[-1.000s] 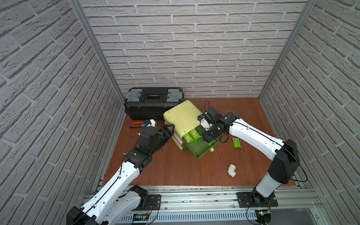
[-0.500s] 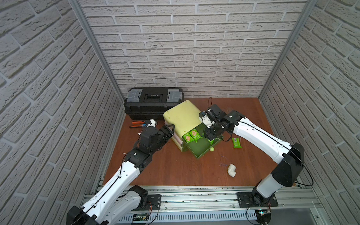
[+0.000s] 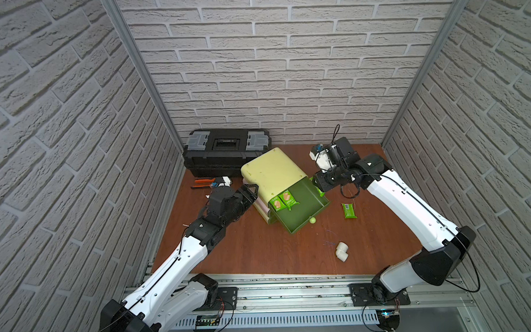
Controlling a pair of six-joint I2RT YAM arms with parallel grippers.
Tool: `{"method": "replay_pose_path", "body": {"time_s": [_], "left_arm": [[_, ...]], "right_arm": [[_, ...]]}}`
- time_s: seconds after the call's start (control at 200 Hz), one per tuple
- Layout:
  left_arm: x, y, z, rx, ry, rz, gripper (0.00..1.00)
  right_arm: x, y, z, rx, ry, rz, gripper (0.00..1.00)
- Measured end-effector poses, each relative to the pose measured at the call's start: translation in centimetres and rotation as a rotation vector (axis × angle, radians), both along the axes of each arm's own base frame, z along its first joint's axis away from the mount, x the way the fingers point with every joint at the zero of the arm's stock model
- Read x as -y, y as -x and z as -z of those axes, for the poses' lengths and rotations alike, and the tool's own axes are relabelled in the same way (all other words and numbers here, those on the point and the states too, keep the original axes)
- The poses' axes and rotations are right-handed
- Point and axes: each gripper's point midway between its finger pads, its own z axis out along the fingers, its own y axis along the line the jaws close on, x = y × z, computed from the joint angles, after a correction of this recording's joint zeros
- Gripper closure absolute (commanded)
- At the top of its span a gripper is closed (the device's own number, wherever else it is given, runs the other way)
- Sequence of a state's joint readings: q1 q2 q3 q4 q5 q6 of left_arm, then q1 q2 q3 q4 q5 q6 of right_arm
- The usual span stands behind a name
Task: Take the cookies out of the drawer
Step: Pick up the cookie from the drawer.
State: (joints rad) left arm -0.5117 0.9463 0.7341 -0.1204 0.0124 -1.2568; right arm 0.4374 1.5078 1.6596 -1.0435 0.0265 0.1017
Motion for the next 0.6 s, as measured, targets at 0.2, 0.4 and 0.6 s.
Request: {"method": "replay_pose_path", "body": {"time_s": [0.2,0.4,0.6], "left_arm": [[0.0,0.0,0.1,0.0,-0.004,0.002,0.26],[-0.3,0.1,0.4,-0.015,-0.014,-0.003,0.26],[-0.6,0.3,0.9,-0.035,-0.025,-0.01,0.26]], "right_arm": [[7.0,-0.6,2.6,-0.056,-0.012,0.204,0.63],[8.8,0.7,10.6,-0.249,0.001,0.277,0.64],[8.0,0.1,16.9,-0.378,-0.028,0.291,0.65]]}}
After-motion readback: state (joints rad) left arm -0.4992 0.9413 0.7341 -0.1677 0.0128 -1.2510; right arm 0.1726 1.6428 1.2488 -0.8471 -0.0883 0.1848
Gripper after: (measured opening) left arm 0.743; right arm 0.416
